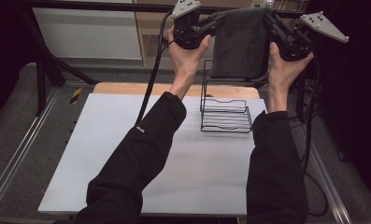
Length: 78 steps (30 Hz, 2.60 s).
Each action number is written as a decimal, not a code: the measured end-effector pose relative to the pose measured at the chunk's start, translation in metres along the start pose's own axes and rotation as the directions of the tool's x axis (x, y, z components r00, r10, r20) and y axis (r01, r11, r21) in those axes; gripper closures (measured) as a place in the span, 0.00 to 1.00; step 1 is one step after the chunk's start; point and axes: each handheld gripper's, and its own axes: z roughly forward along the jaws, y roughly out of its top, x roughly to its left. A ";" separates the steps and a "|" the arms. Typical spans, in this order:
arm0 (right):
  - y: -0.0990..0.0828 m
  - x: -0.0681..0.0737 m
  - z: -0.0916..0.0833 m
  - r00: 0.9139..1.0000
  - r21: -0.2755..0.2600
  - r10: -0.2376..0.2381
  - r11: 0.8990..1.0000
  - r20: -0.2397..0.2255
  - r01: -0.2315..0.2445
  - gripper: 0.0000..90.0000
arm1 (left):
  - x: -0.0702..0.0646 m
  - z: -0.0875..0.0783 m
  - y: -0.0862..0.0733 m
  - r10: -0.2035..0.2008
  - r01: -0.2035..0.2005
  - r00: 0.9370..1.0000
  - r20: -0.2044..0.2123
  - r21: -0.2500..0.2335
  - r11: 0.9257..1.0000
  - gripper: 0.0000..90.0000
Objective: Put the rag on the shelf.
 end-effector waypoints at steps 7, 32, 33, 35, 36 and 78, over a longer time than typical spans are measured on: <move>-0.016 -0.002 0.000 1.000 0.052 -0.009 0.999 -0.002 0.009 0.89 | 0.006 0.002 -0.018 -0.020 0.020 1.000 -0.005 0.038 0.999 0.89; -0.072 -0.013 -0.036 0.997 0.135 0.076 0.988 -0.033 -0.071 0.89 | -0.007 -0.003 -0.065 -0.009 0.003 0.999 0.040 0.149 0.989 0.89; -0.073 -0.013 -0.037 0.996 0.137 0.080 0.988 -0.035 -0.074 0.89 | -0.007 -0.003 -0.067 -0.008 0.002 0.999 0.040 0.151 0.989 0.89; -0.076 -0.014 -0.038 0.996 0.143 0.080 0.987 -0.039 -0.074 0.89 | -0.006 -0.004 -0.069 -0.010 0.003 0.999 0.044 0.155 0.988 0.89; -0.077 -0.014 -0.038 0.996 0.146 0.080 0.987 -0.040 -0.073 0.88 | -0.006 -0.004 -0.069 -0.010 0.002 0.999 0.047 0.158 0.987 0.89; -0.102 -0.016 -0.081 0.981 0.282 0.075 0.959 -0.179 -0.022 0.85 | -0.011 -0.049 -0.061 -0.051 0.016 0.994 0.096 0.333 0.943 0.90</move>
